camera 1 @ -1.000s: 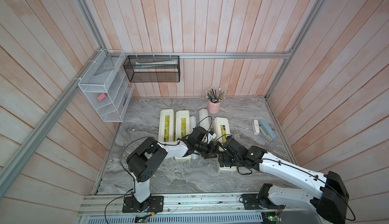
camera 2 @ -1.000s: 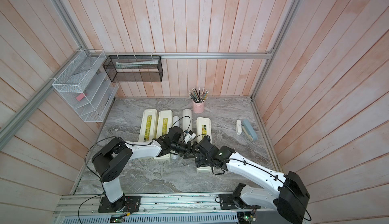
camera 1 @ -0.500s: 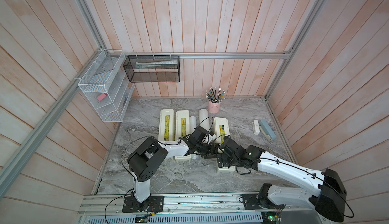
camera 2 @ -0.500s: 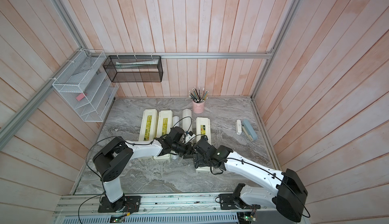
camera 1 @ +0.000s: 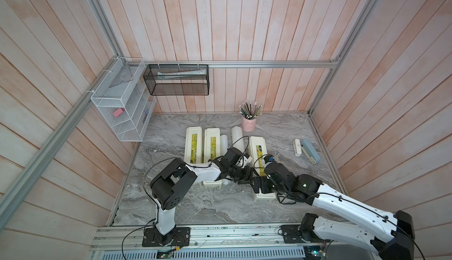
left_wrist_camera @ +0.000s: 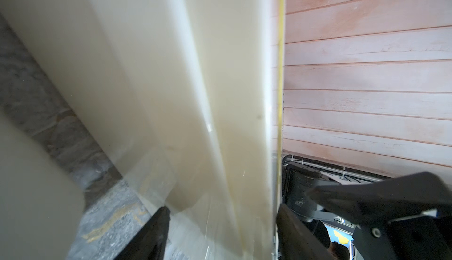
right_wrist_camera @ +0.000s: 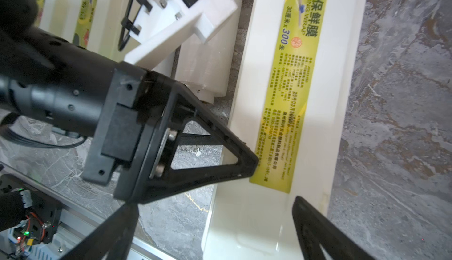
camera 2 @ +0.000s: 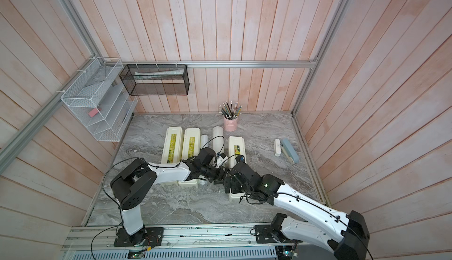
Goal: Put plastic wrap rolls into dispensers
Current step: Close the lid on the plastic wrap cutting box.
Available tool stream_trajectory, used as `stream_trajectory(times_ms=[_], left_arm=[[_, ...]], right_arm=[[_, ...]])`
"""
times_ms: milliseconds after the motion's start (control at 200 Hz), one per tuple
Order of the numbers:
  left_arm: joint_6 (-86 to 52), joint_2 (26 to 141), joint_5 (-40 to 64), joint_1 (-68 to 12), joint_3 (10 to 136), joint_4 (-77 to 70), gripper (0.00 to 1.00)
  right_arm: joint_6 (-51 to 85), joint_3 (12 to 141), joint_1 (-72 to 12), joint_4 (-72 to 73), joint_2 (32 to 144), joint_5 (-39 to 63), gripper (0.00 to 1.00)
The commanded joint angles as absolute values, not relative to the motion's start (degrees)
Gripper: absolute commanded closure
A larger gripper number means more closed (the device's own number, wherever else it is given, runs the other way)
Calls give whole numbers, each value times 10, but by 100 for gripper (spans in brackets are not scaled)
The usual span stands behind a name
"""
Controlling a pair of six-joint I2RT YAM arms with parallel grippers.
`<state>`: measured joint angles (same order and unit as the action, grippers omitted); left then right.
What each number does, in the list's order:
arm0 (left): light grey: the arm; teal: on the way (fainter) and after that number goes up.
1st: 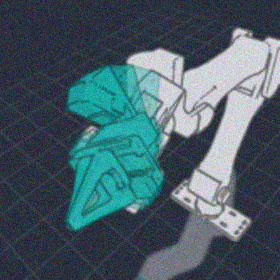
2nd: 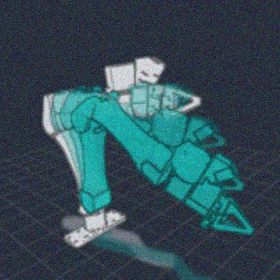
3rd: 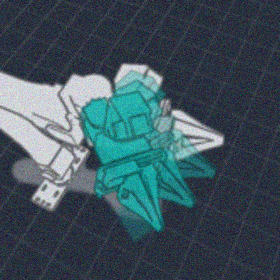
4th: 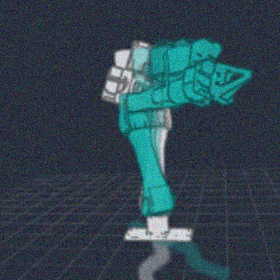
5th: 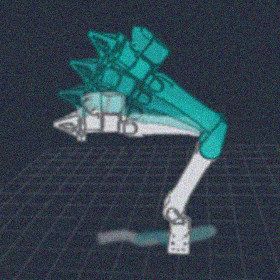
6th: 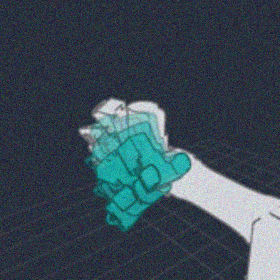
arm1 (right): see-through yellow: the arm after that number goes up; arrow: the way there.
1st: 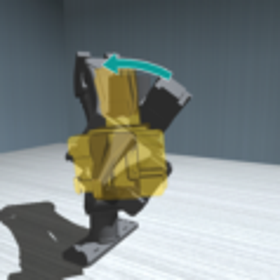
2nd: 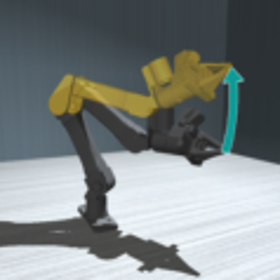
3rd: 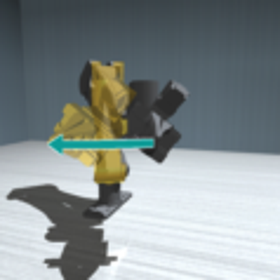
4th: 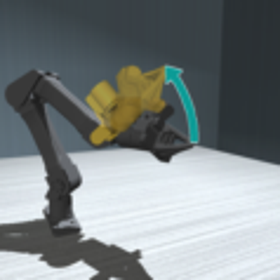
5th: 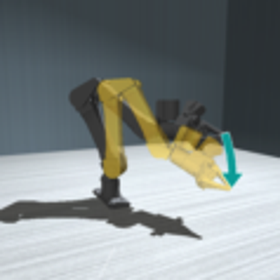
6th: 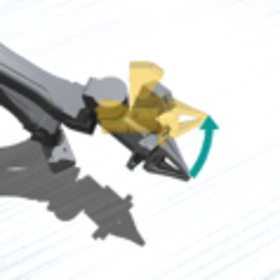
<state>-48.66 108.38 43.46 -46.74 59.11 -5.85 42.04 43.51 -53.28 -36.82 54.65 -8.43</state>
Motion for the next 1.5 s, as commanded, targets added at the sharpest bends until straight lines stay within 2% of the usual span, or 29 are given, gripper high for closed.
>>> stream_trajectory(times_ms=[0, 115, 285, 600, 725, 815, 1040, 1240, 1490], left_arm=[[-479, 1125, 406, -469, 579, 20, 30], [-475, 1126, 405, -468, 581, 23, 31], [-473, 1127, 409, -464, 584, 23, 32], [-467, 1118, 425, -464, 584, 9, 32], [-460, 1121, 429, -463, 588, 8, 33], [-457, 1125, 433, -462, 596, 11, 38], [-461, 1127, 434, -462, 595, 5, 38], [-472, 1128, 437, -462, 585, -14, 41], [-488, 1144, 439, -470, 582, -38, 42]], right_arm=[[448, 422, -512, -385, 520, -102, 2], [460, 407, -466, -396, 488, -87, 2], [445, 351, -390, -365, 431, -11, 7], [445, 257, -316, -279, 376, 101, 15], [457, 227, -302, -243, 369, 137, 15], [473, 206, -297, -219, 365, 156, 15], [491, 173, -295, -196, 353, 178, 16], [501, 160, -293, -182, 335, 189, 22], [479, 150, -293, -170, 388, 194, 26]])
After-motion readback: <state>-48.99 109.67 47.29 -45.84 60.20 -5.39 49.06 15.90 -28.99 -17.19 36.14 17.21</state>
